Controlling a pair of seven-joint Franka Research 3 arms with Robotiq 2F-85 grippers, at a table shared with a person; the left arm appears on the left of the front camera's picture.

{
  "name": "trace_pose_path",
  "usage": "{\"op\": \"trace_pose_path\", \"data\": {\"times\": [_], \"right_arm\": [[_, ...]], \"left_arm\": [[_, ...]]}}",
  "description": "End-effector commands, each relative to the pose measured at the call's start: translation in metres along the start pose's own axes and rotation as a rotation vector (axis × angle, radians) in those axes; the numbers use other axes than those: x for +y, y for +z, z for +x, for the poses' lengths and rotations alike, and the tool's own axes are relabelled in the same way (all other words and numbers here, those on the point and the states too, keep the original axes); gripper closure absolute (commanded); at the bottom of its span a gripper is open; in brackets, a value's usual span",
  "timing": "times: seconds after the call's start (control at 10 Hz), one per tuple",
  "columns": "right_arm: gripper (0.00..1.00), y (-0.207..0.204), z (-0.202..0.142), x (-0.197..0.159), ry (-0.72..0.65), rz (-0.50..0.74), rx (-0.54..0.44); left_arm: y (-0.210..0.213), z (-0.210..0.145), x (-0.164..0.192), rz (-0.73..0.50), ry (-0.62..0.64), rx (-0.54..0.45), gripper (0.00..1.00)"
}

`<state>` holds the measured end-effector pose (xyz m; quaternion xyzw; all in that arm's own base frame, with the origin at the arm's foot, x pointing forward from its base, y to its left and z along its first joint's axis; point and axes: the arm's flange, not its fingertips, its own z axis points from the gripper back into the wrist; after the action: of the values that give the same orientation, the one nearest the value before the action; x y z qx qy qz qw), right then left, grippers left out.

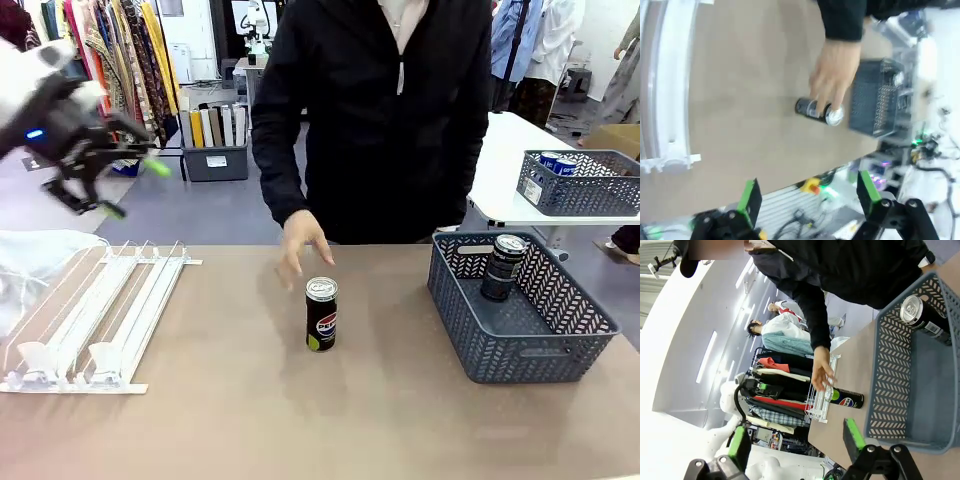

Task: Retrieve and store the cans from the dispenser.
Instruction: Pick up one can from the Automatic Can Dispenser and place it in the middle of the table.

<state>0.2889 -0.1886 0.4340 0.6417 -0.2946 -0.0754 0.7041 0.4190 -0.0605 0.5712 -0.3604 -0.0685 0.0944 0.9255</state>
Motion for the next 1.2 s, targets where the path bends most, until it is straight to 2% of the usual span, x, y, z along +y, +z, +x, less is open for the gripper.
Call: {"op": "trace_pose_path", "data": {"times": [0.0, 0.1, 0.3, 0.4, 0.5, 1.1], "right_arm": [[0.0, 0.0, 0.002, 0.004, 0.006, 0.005, 0.002], [0.0, 0.0, 0.002, 0.004, 0.006, 0.005, 0.002], [0.0, 0.0, 0.002, 0.004, 0.006, 0.005, 0.002], [0.0, 0.0, 0.002, 0.004, 0.006, 0.005, 0.002], [0.0, 0.0, 0.002, 0.004, 0.006, 0.005, 0.002], [0.0, 0.0, 0.002, 0.004, 0.006, 0.005, 0.002]], "left_arm": [[0.01, -0.024, 0.076, -0.283, 0.055, -0.092, 0.0], [0.014, -0.035, 0.117, -0.45, 0.071, -0.08, 0.0], [0.006, -0.05, 0.174, -0.663, 0.161, -0.138, 0.0], [0.005, -0.049, 0.179, -0.67, 0.147, -0.108, 0.0], [0.018, -0.047, 0.161, -0.566, 0.171, -0.152, 0.0], [0.018, -0.047, 0.161, -0.566, 0.171, -0.152, 0.0]]}}
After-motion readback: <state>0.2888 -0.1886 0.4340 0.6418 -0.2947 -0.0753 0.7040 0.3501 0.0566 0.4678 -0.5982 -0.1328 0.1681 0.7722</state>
